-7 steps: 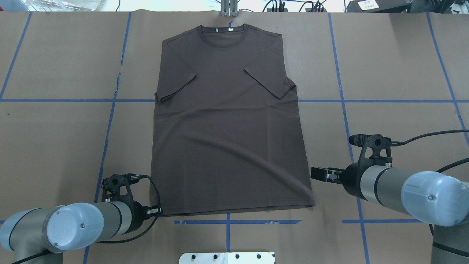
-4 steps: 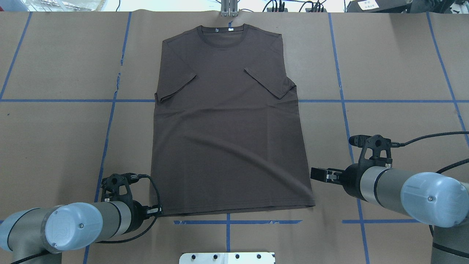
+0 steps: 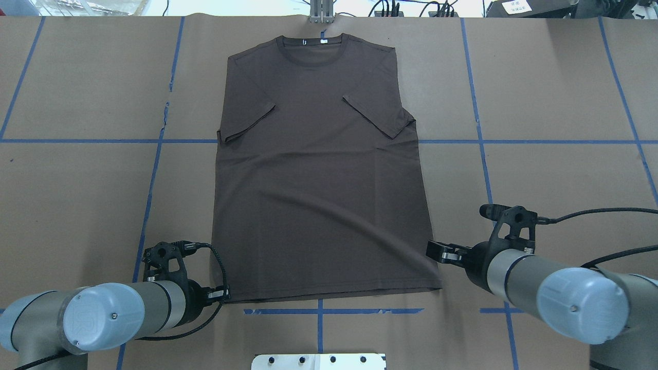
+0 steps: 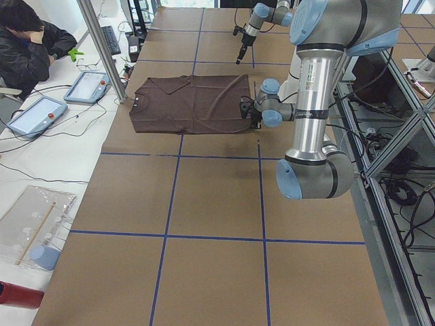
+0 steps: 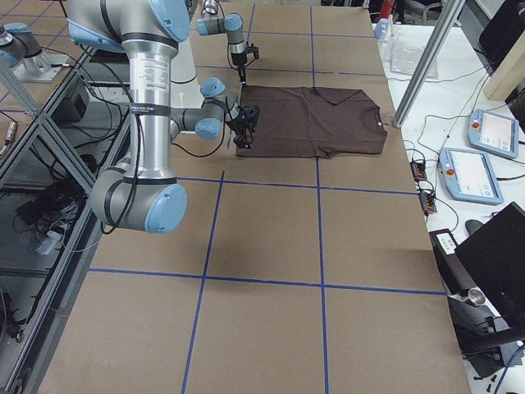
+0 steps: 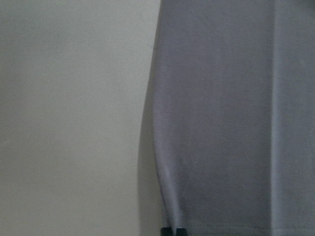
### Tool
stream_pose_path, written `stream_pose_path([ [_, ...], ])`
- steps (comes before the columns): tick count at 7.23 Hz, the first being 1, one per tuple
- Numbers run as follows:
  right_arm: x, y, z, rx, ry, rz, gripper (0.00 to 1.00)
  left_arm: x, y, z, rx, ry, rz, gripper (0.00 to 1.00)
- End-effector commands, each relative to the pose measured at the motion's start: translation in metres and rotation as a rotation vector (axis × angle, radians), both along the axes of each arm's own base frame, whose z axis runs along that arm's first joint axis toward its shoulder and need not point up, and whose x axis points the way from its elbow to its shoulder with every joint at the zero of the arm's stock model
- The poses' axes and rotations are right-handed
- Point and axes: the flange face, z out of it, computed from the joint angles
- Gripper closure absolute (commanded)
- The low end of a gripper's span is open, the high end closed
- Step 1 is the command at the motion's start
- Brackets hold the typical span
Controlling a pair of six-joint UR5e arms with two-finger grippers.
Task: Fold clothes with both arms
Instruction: 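Grasp both hem corners with the left and right grippers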
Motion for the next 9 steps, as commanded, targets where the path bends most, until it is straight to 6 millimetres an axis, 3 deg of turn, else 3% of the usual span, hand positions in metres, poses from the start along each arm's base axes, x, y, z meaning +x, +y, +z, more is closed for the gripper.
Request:
stream_pose_path([
  [1, -0.049, -0.005, 0.000, 0.015, 0.005, 0.023, 0.30, -0.009, -0.001, -0.011, 0.019, 0.021, -0.023, 1.00],
  [9, -0.061, 0.040, 0.037, 0.034, 0.150, -0.027, 0.41, -0.011, -0.002, -0.011, 0.035, 0.019, -0.043, 1.00],
])
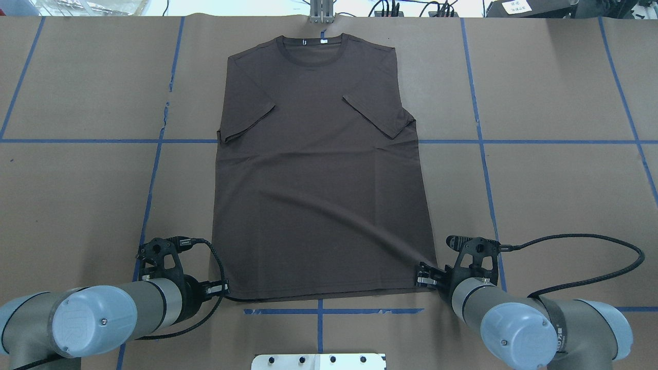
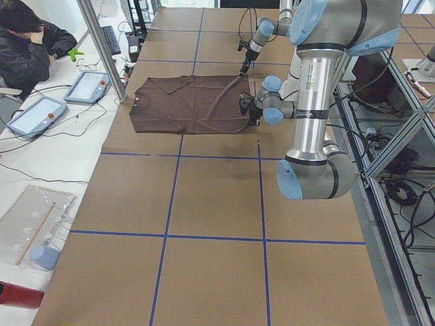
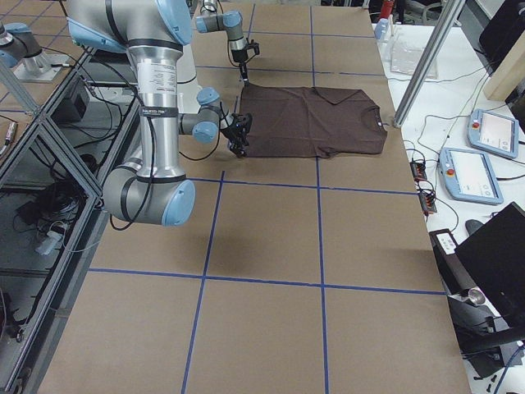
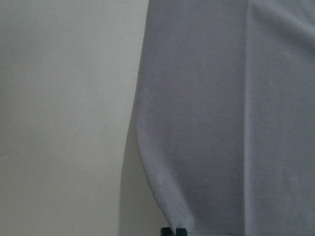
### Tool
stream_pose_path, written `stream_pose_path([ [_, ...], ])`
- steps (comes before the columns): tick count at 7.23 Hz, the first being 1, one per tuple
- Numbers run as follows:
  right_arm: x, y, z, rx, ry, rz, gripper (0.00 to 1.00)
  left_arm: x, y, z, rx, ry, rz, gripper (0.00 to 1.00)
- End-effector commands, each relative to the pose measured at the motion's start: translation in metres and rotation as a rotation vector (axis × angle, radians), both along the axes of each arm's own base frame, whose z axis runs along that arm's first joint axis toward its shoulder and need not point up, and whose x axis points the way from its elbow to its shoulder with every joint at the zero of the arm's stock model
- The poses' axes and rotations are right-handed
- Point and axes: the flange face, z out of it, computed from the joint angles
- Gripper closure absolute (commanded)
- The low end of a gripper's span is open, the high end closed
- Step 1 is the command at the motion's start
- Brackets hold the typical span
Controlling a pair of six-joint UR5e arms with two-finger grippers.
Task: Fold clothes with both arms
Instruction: 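Grasp both hem corners with the left and right grippers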
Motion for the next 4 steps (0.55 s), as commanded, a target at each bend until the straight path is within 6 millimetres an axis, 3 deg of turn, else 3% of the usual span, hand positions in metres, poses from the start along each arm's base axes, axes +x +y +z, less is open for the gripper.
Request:
stream_pose_path([
  [1, -0.0017, 0.0094, 0.0056, 0.003, 0.014, -0.015, 0.41, 0.0002, -0.0001, 0.0008, 0.000, -0.002, -0.001, 1.00],
  [3, -0.0026, 0.0132, 0.0071, 0.001, 0.016, -0.021, 0.45, -0.0001, -0.0009, 0.0008, 0.000, -0.002, -0.003, 1.00],
  [4, -0.0036, 0.0146, 0.0064, -0.009, 0.008, -0.015, 0.58, 0.0002, -0.0001, 0.0008, 0.000, -0.002, -0.001, 1.00],
])
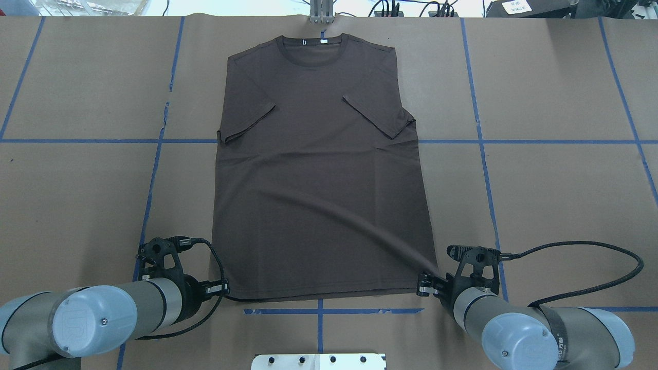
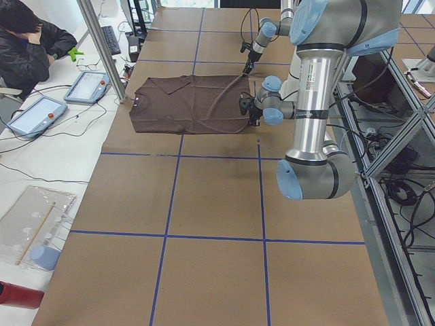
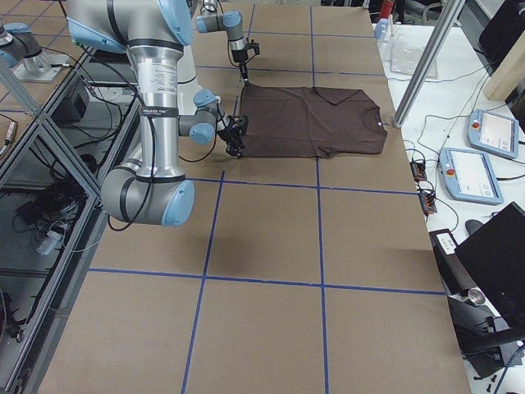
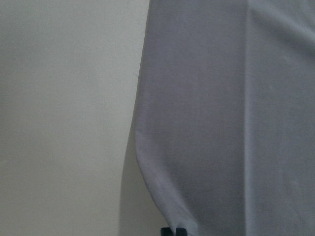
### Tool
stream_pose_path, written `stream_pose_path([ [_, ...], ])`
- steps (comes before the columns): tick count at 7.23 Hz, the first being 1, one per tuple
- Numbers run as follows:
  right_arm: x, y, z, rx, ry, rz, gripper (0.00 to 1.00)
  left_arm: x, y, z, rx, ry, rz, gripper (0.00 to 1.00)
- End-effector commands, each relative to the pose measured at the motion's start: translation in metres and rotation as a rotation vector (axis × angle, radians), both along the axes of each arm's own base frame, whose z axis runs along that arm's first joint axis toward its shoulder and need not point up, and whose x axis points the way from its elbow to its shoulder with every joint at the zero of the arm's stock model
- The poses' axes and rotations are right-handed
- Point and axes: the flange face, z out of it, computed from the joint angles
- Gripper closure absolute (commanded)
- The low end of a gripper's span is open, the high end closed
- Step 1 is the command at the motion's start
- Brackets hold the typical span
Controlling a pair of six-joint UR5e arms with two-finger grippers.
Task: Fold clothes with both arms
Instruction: 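Grasp both hem corners with the left and right grippers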
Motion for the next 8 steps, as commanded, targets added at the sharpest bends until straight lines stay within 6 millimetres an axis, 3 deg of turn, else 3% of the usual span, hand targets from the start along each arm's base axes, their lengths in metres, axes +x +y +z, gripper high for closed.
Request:
stream_pose_path([
  [1, -0.002, 0.003, -0.002, -0.017, -0.013, 0.009, 0.83, 0.000, -0.001, -0.001, 0.000, 0.001, -0.001, 1.00],
  [2, -0.001, 0.003, -0.002, -0.017, -0.015, 0.010, 1.00, 0.000, -0.001, 0.000, 0.000, 0.000, -0.001, 1.00],
  [4, 0.003, 0.003, -0.010, -0.015, -0.021, 0.013, 1.00, 0.000, -0.001, 0.000, 0.001, 0.000, -0.001, 1.00],
  [5, 0.014, 0.005, -0.029, -0.018, -0.001, 0.010, 1.00, -0.001, 0.000, -0.001, 0.001, 0.001, -0.001, 1.00],
  [6, 0.038, 0.009, -0.059, -0.030, 0.018, -0.005, 1.00, -0.010, -0.001, -0.015, 0.010, 0.025, 0.003, 1.00],
  [7, 0.066, 0.017, -0.091, -0.056, 0.009, -0.036, 1.00, -0.045, 0.008, -0.060, -0.008, 0.019, 0.036, 1.00],
  [8, 0.090, 0.026, -0.121, -0.063, -0.020, -0.064, 1.00, -0.104, 0.030, -0.112, -0.057, 0.012, 0.115, 1.00],
])
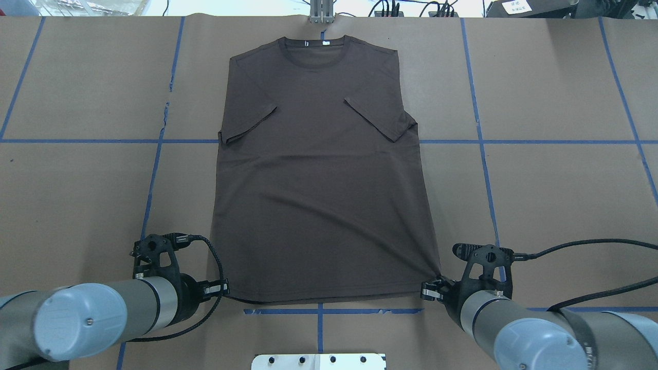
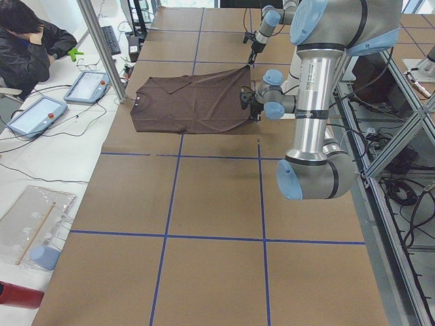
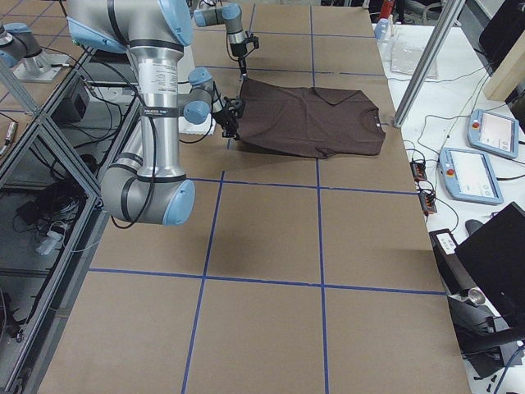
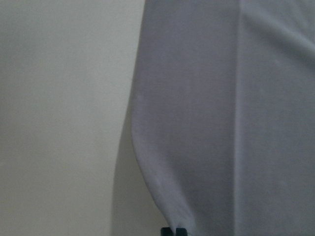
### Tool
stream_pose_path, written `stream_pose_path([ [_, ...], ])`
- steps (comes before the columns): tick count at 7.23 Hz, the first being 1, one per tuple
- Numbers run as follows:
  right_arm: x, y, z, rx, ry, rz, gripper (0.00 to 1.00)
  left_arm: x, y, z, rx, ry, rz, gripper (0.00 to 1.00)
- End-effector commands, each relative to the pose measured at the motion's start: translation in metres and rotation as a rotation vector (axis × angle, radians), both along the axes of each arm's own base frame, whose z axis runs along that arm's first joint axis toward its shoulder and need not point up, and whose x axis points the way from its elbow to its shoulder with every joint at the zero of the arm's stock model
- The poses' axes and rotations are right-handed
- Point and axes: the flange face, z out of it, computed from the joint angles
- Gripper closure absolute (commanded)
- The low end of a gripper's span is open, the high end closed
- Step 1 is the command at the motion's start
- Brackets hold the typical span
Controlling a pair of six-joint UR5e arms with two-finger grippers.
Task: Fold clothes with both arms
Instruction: 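Lift the hem with both grippers and fold it toward the collar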
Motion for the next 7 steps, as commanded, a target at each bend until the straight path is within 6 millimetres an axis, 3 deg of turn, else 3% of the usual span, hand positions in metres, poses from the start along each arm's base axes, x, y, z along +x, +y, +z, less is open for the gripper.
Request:
stream_pose_path([
  [1, 0.066, 0.020, -0.065, -0.033, -0.046, -0.068, 1.00, -0.114, 0.032, -0.090, -0.052, 0.029, 0.098, 1.00],
  [2, 0.092, 0.023, -0.090, -0.052, -0.066, -0.088, 1.00, -0.132, 0.035, -0.101, -0.066, 0.031, 0.114, 1.00],
  [3, 0.089, 0.017, -0.108, -0.052, -0.066, -0.071, 1.00, -0.128, 0.035, -0.104, -0.079, 0.030, 0.129, 1.00],
  [4, 0.085, 0.006, -0.124, -0.050, -0.060, -0.043, 1.00, -0.120, 0.018, -0.101, -0.034, 0.009, 0.115, 1.00],
  [5, 0.079, -0.020, -0.135, -0.047, -0.060, 0.014, 1.00, -0.112, -0.022, -0.107, 0.090, -0.020, 0.094, 1.00],
  [6, 0.077, -0.055, -0.135, -0.060, -0.045, 0.066, 1.00, -0.107, -0.075, -0.105, 0.148, -0.077, 0.030, 1.00],
  [7, 0.076, -0.095, -0.152, -0.038, -0.045, 0.092, 1.00, -0.116, -0.116, -0.102, 0.202, -0.125, 0.001, 1.00],
])
